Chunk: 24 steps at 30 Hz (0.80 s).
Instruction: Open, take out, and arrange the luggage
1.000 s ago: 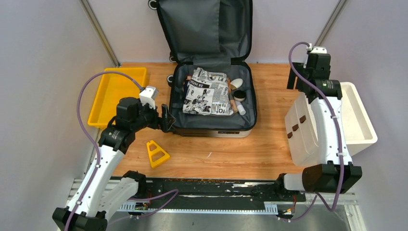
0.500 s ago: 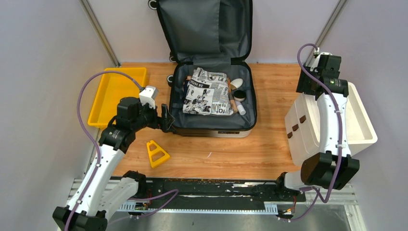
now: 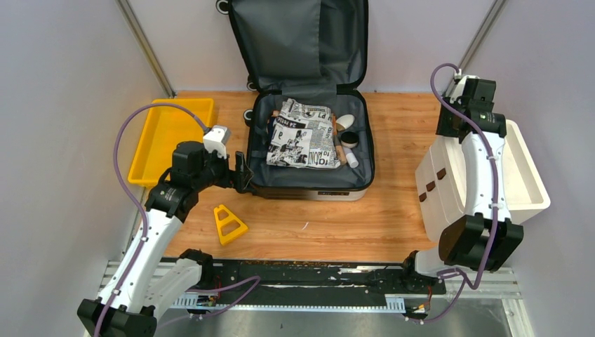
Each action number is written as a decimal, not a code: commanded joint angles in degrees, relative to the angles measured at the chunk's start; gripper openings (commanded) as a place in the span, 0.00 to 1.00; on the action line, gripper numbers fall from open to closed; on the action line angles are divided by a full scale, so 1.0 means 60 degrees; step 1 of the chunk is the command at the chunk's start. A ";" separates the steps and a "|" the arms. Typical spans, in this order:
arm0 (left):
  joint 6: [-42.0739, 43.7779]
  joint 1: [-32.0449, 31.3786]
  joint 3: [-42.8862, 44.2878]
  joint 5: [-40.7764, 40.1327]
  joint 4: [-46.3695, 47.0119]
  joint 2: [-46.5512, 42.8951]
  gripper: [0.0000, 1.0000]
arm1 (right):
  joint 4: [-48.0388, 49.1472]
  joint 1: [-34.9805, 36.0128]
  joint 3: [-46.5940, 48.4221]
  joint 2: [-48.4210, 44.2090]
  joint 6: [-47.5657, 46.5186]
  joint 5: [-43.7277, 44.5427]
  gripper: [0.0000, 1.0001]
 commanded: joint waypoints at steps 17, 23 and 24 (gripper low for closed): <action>0.0279 -0.0001 0.0045 -0.0418 0.0025 -0.0099 0.97 | 0.0688 0.0247 0.0956 0.0617 -0.1053 -0.1278 0.10; 0.0318 0.0009 0.0092 -0.0473 -0.0033 -0.0087 0.97 | 0.0732 0.0391 0.0905 0.0724 -0.1106 -0.1498 0.09; 0.0321 0.0004 0.0083 -0.0506 -0.0036 -0.0125 0.97 | 0.0734 0.0403 0.0900 0.0720 -0.1119 -0.1573 0.09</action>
